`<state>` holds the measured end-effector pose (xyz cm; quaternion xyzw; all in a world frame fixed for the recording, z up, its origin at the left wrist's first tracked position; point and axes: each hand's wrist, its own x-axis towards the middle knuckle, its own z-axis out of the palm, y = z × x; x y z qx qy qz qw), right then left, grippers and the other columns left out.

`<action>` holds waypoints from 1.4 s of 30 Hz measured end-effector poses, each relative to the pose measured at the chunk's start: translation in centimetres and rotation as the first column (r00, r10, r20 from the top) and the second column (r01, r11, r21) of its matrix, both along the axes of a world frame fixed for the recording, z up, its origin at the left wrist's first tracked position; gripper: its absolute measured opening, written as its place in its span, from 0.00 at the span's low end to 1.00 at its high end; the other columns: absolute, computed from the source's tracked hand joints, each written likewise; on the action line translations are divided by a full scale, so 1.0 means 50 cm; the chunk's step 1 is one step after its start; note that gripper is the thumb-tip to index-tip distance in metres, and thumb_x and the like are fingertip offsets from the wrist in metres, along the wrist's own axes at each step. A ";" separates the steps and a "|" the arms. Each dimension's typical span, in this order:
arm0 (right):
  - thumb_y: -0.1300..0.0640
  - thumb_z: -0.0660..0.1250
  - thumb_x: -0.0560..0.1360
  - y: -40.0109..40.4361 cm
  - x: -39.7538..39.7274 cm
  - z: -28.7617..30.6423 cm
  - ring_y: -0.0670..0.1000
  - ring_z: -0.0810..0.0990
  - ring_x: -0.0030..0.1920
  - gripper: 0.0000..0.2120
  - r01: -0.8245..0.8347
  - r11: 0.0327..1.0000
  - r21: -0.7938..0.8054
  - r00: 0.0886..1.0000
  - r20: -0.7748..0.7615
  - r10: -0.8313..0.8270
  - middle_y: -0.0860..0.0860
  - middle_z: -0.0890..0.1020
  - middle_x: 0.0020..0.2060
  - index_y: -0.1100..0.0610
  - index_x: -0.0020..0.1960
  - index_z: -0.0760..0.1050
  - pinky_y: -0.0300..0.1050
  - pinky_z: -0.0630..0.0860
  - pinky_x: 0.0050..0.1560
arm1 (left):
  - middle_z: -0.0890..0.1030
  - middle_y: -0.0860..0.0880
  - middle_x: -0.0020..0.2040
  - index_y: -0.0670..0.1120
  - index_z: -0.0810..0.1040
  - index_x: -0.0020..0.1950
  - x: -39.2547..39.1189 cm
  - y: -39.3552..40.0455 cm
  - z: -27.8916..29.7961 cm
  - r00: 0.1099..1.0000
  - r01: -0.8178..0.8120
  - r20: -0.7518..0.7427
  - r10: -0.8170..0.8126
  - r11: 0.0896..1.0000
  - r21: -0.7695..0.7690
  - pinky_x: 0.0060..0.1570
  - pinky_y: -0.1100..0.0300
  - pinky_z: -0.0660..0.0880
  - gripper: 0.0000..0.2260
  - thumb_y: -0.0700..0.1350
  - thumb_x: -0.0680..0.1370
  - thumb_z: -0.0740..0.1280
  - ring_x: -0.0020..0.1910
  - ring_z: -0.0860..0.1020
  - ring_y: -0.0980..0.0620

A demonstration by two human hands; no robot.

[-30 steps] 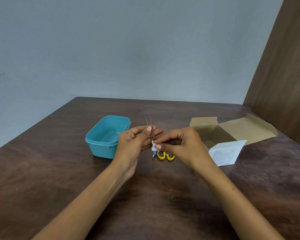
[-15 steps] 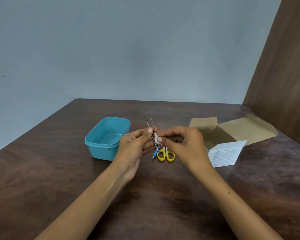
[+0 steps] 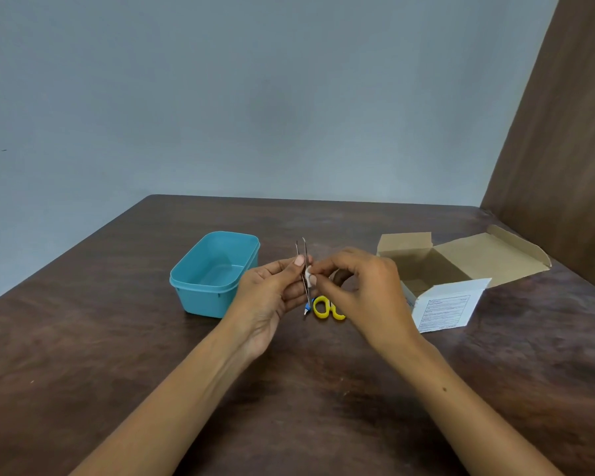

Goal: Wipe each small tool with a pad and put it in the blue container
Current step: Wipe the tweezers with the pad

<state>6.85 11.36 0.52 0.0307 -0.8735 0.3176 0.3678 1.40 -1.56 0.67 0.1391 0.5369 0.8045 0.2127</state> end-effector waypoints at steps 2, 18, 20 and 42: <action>0.60 0.73 0.69 0.002 -0.003 -0.001 0.45 0.78 0.33 0.04 0.042 0.999 -0.026 0.996 -0.077 -0.044 0.46 0.82 0.36 0.52 0.41 0.82 0.49 0.77 0.36 | 0.85 0.46 0.36 0.38 0.80 0.50 0.002 0.003 -0.002 0.999 0.041 -0.008 -0.041 0.999 -0.031 0.42 0.60 0.82 0.08 0.40 0.77 0.64 0.35 0.84 0.53; 0.59 0.71 0.71 -0.009 -0.002 -0.006 0.43 0.74 0.35 0.03 0.029 0.998 0.059 0.999 -0.045 -0.027 0.44 0.79 0.38 0.53 0.44 0.82 0.34 0.69 0.34 | 0.85 0.45 0.36 0.38 0.80 0.48 -0.005 0.001 -0.001 0.998 -0.042 0.047 0.040 0.999 0.034 0.36 0.61 0.81 0.06 0.39 0.77 0.65 0.35 0.84 0.52; 0.60 0.71 0.71 -0.011 -0.001 -0.004 0.43 0.75 0.35 0.03 0.001 0.999 0.040 1.000 0.002 -0.001 0.45 0.80 0.39 0.53 0.44 0.82 0.38 0.71 0.35 | 0.85 0.44 0.36 0.38 0.79 0.48 -0.007 0.001 0.002 0.997 -0.057 0.058 0.053 0.996 0.070 0.33 0.63 0.80 0.05 0.38 0.77 0.64 0.33 0.84 0.53; 0.61 0.75 0.68 0.005 0.011 0.022 0.43 0.81 0.37 0.03 -0.200 0.980 0.015 0.975 0.100 0.197 0.45 0.83 0.35 0.54 0.40 0.83 0.31 0.74 0.40 | 0.85 0.42 0.45 0.37 0.78 0.51 -0.017 -0.004 0.009 0.992 -0.117 0.061 0.108 0.978 0.172 0.42 0.60 0.82 0.06 0.37 0.78 0.63 0.46 0.84 0.50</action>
